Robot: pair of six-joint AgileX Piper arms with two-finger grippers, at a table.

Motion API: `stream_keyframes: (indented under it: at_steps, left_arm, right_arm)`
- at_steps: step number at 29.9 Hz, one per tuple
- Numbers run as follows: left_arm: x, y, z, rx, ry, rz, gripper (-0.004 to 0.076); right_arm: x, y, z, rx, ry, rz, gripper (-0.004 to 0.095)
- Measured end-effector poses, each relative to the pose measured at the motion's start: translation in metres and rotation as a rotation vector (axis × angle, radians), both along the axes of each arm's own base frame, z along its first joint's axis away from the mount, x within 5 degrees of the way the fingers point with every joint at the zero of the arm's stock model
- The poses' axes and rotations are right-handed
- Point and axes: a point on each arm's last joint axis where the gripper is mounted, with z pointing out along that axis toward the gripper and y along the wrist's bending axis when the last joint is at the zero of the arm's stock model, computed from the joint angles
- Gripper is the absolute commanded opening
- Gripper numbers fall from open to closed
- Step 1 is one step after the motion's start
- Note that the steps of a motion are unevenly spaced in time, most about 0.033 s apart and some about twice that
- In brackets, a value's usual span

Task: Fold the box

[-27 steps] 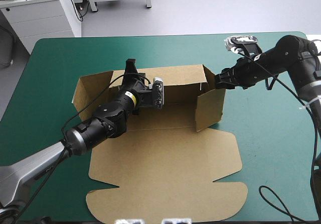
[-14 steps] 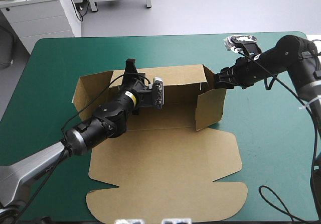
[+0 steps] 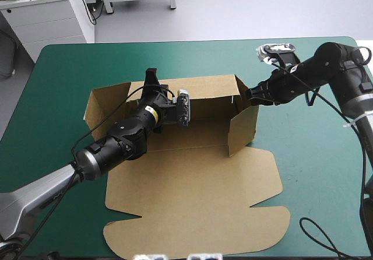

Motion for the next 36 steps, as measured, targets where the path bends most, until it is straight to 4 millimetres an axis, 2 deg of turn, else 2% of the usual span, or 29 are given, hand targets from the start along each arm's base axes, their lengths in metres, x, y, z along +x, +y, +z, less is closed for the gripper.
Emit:
stream_keyframes:
  at_steps: [4,8,26,29,34,36]
  left_arm:
    - [0.000,0.000,0.000,0.001,0.000,0.003,-0.0008]
    - [0.000,0.001,0.000,0.004,0.000,0.008,-0.0008]
    - [0.000,0.002,0.000,0.010,0.001,0.022,-0.0008]
    - [0.000,0.002,0.000,0.010,0.001,0.022,-0.0008]
    - [0.000,0.002,0.000,0.009,0.000,0.020,-0.0008]
    - [0.000,0.001,0.000,0.006,0.000,0.014,-0.0008]
  right_arm:
    - [-0.006,0.018,-0.001,-0.006,0.002,0.053,0.0035]
    - [-0.009,0.026,-0.001,-0.007,0.006,0.074,-0.0004]
    - [-0.013,0.025,0.003,-0.036,-0.021,0.086,0.0002]
    - [-0.017,0.022,0.012,-0.056,-0.062,0.089,0.0139]
    - [-0.018,0.014,0.032,-0.125,-0.156,0.073,0.0532]
    - [-0.018,0.013,0.040,-0.137,-0.189,0.065,0.0627]
